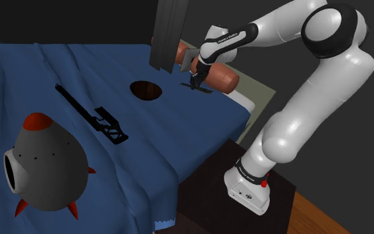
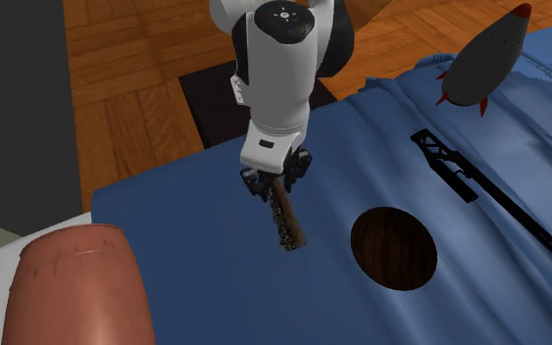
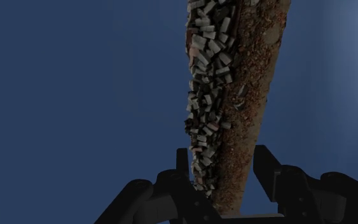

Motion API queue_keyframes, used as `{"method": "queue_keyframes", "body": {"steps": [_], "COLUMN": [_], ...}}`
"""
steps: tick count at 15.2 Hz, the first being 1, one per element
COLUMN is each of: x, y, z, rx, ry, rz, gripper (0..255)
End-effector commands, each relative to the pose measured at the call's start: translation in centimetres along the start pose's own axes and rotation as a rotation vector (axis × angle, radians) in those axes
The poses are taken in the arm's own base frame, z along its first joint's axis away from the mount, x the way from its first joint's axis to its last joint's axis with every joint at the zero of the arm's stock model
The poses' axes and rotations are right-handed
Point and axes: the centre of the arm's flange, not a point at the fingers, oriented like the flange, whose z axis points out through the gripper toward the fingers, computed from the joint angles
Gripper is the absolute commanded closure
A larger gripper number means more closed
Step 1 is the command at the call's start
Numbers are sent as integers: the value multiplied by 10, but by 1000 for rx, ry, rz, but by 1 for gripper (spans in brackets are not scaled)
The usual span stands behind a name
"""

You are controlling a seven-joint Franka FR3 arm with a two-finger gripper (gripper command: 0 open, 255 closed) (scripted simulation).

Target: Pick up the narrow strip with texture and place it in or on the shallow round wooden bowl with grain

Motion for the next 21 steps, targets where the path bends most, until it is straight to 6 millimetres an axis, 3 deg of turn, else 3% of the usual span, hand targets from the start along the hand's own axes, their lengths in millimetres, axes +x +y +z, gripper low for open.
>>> {"method": "queue_keyframes", "body": {"steps": [1,18,19,21], "x": [19,174,190,189], "y": [-21,-183,-200,-201], "z": [0,-1,-1,9], "rx": [1,1,1,1], "ry": [0,0,0,0], "rz": [1,1,1,1], "gripper": [255,255,255,255]}}
